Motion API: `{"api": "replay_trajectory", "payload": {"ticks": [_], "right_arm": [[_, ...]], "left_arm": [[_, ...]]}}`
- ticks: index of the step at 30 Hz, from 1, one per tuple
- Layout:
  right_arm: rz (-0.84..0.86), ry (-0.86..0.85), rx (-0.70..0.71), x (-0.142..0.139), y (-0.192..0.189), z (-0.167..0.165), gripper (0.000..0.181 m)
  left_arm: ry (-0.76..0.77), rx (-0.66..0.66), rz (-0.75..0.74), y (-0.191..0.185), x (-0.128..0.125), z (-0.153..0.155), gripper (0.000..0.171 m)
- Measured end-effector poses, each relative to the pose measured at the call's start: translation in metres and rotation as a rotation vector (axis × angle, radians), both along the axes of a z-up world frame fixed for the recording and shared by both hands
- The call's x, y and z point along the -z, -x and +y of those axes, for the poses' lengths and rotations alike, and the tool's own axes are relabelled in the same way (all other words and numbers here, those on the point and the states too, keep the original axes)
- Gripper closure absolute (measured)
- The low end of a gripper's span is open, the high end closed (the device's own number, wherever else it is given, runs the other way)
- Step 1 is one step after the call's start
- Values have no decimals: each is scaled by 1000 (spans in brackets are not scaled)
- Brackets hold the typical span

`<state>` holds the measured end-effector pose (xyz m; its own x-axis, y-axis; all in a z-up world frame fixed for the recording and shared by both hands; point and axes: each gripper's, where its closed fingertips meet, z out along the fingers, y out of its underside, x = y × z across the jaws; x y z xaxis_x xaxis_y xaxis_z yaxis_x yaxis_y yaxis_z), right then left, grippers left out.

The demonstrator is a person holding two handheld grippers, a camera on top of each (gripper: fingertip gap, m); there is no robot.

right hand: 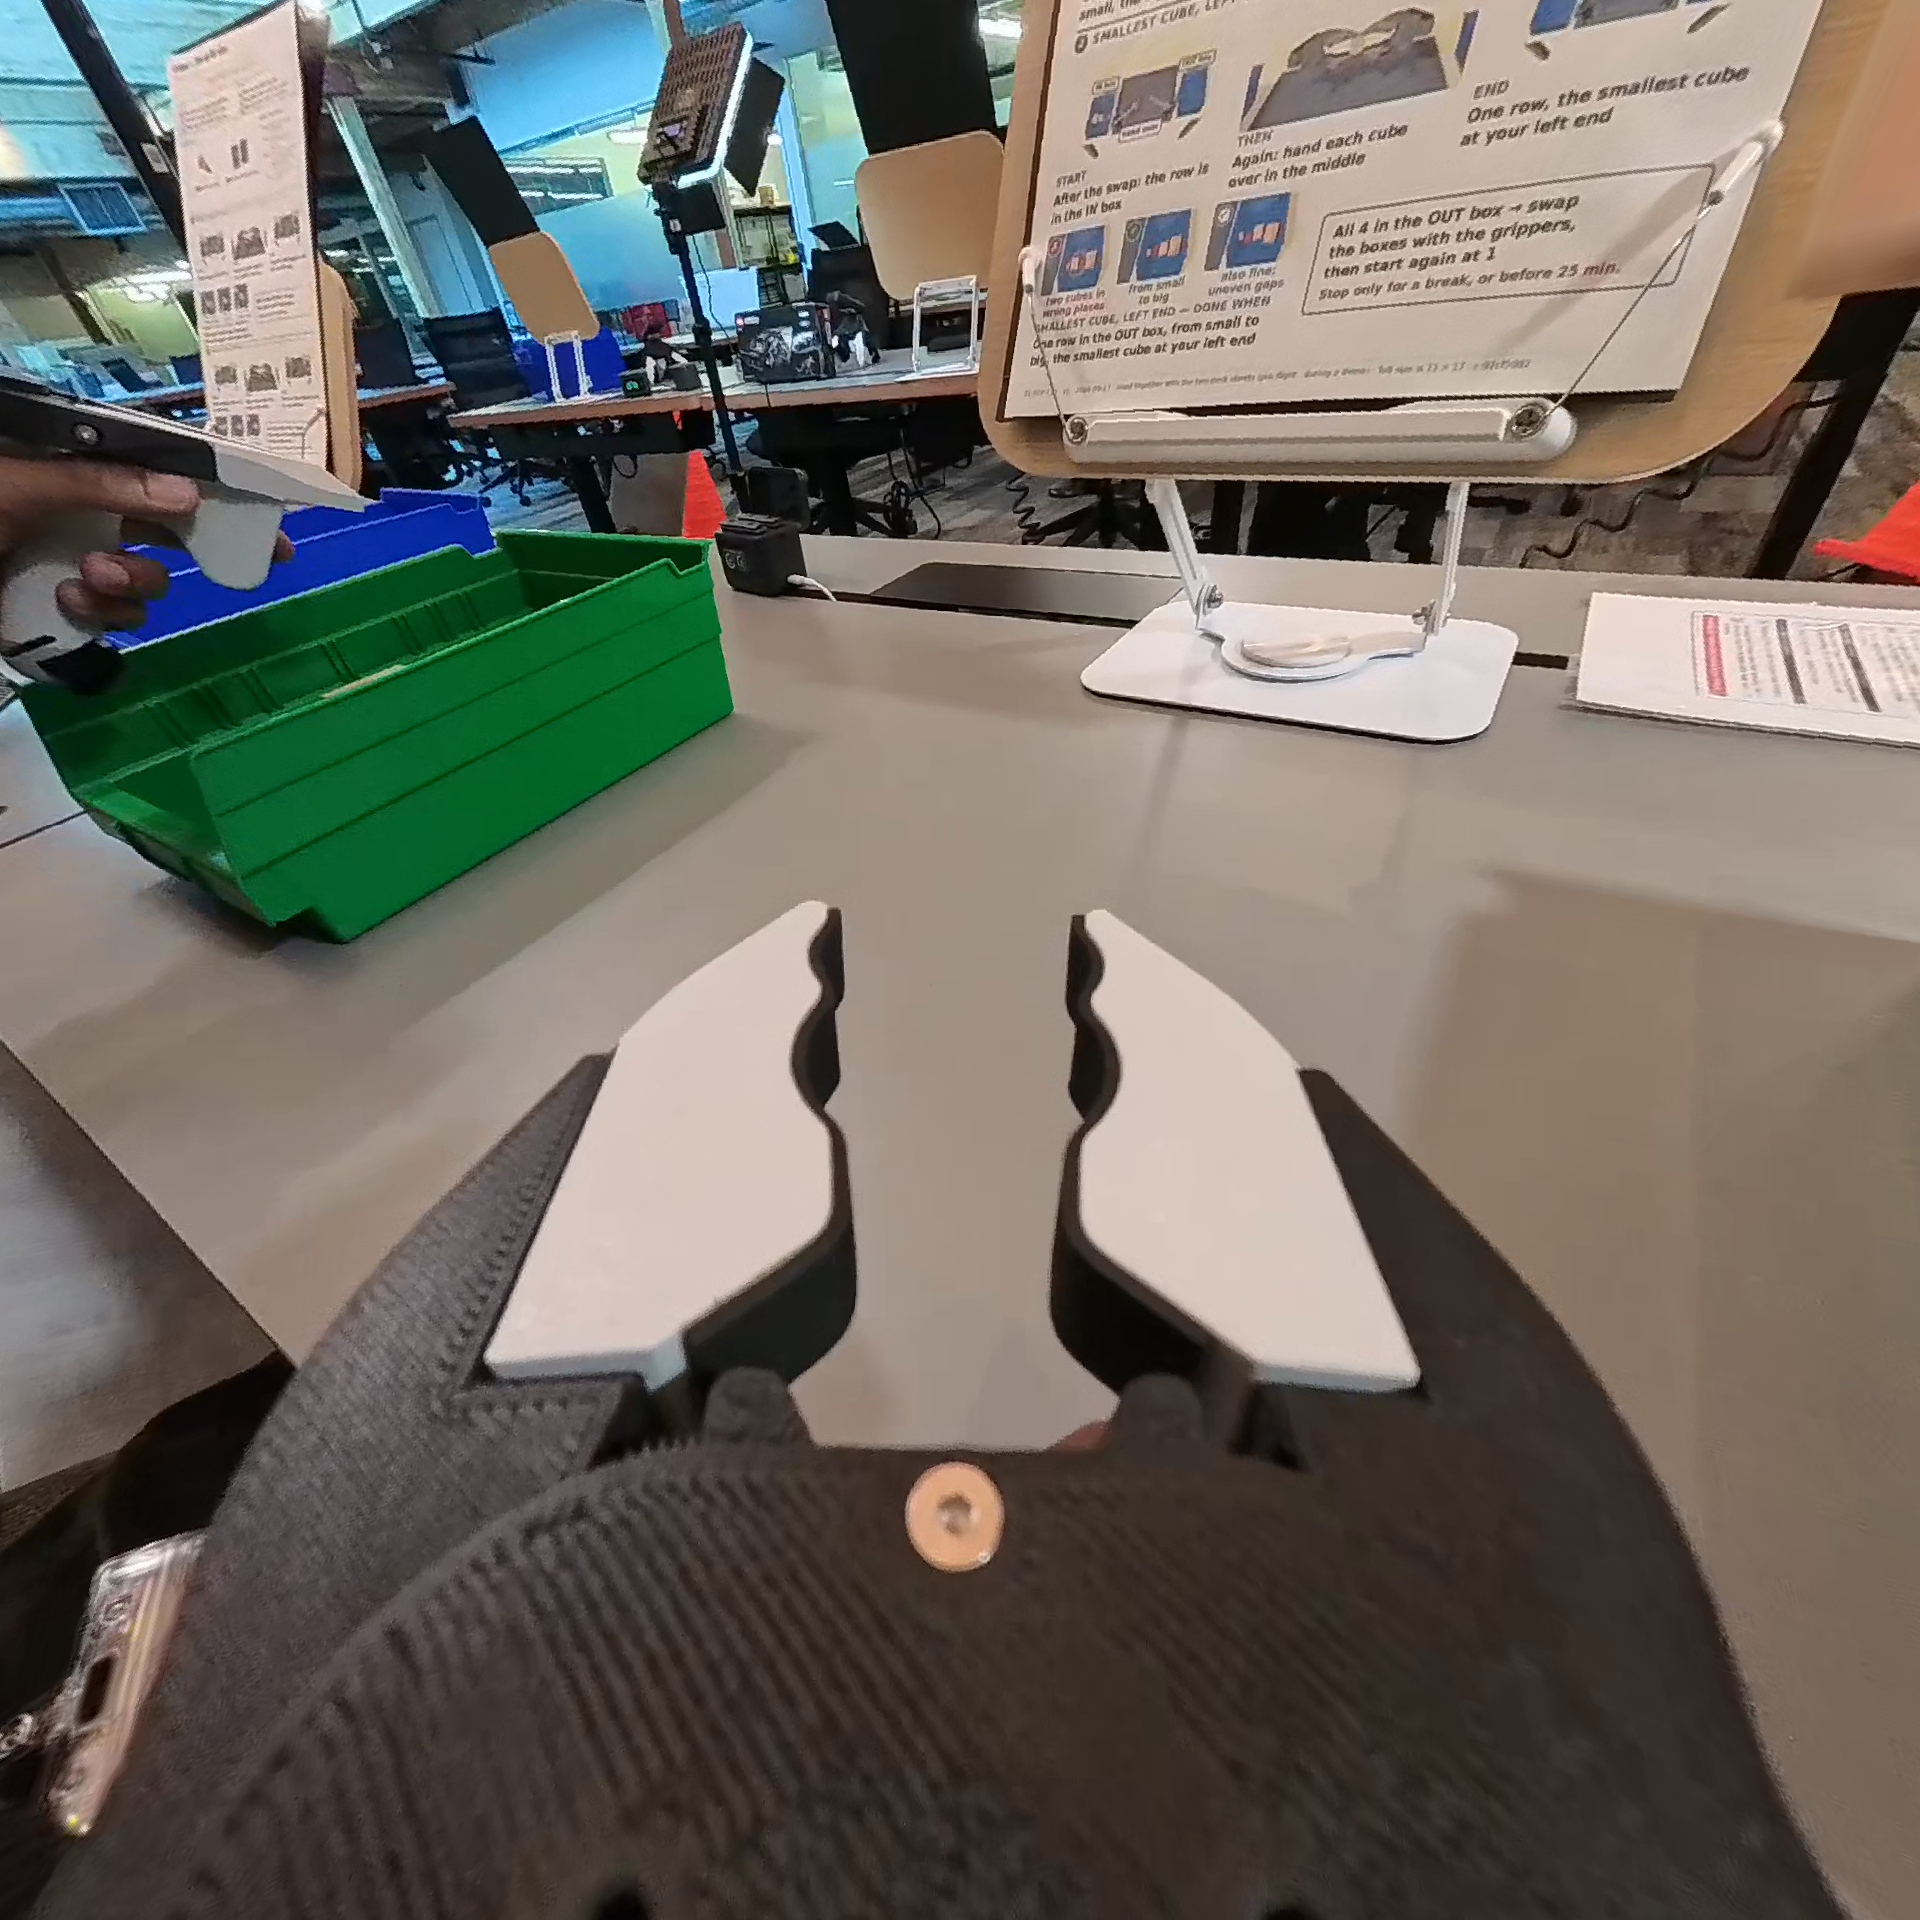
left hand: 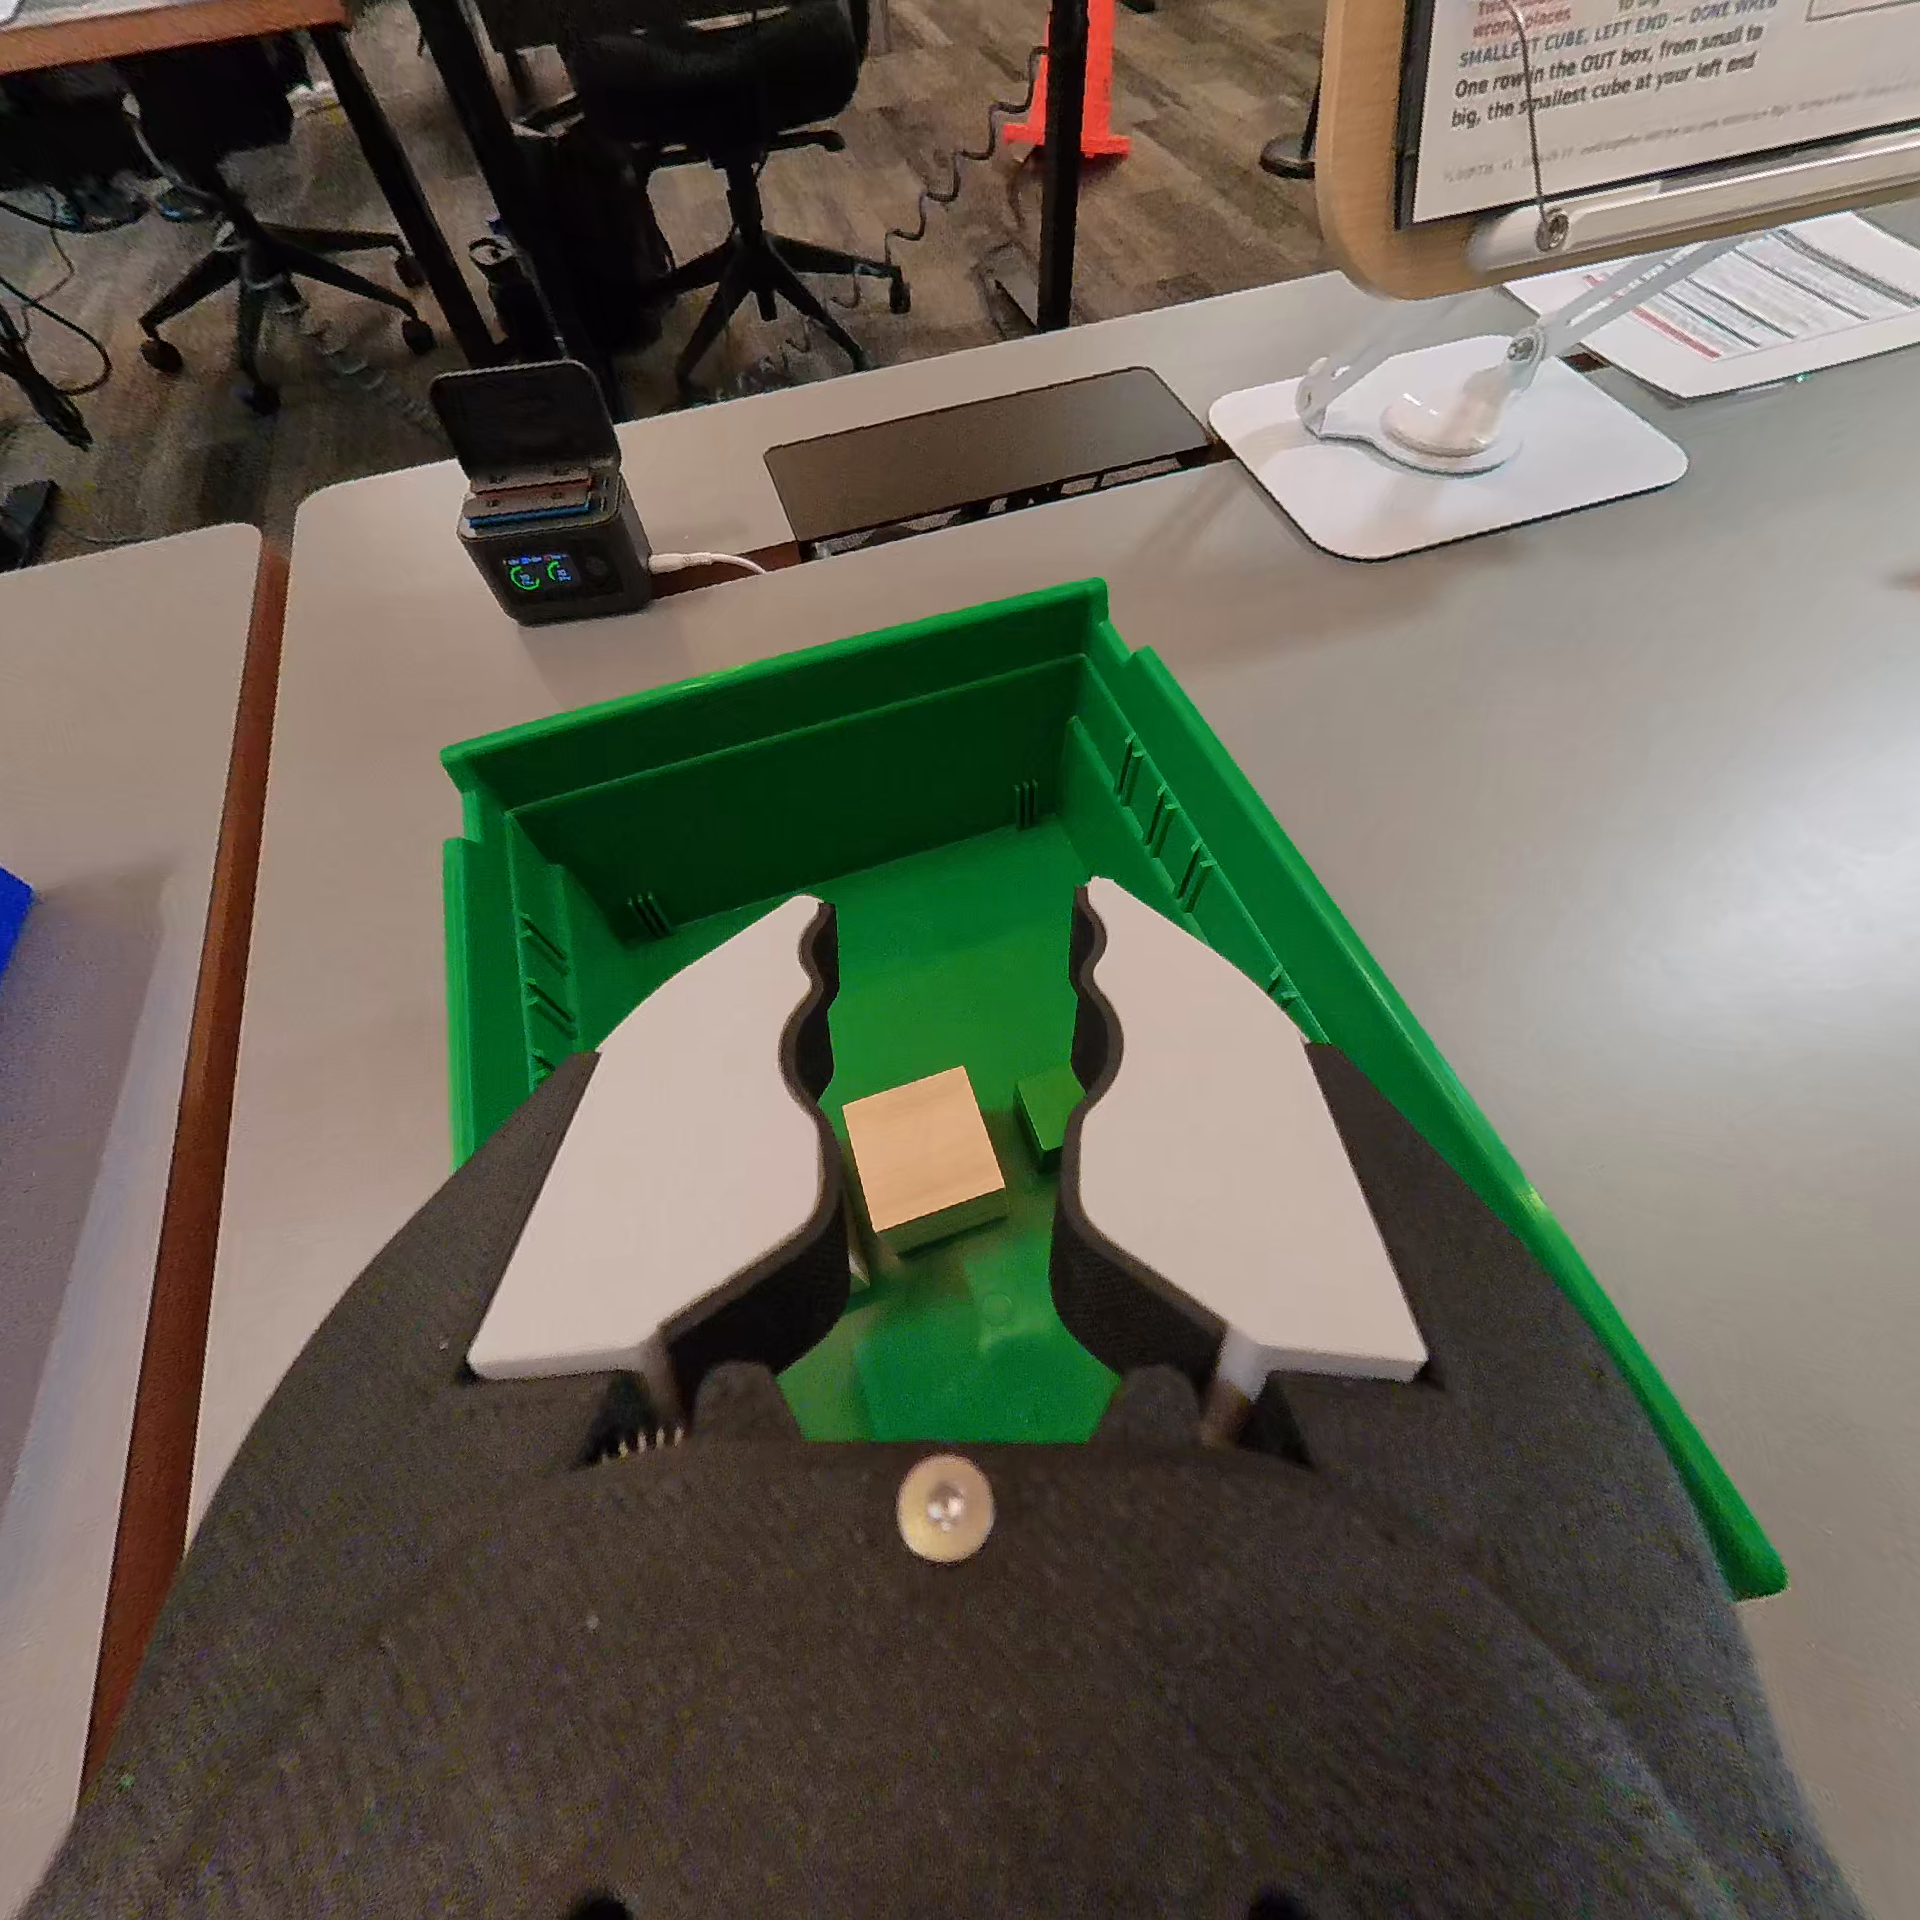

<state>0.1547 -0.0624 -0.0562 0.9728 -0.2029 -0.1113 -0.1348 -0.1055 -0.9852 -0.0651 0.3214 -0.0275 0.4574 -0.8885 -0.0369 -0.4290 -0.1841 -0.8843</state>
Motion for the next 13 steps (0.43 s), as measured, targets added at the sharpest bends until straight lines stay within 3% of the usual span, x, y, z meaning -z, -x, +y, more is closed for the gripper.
{"api": "replay_trajectory", "payload": {"ticks": [13], "right_arm": [[52,9,23,10,-8,1,140]], "left_arm": [[-9,-44,8,-1,3,6,130]]}}
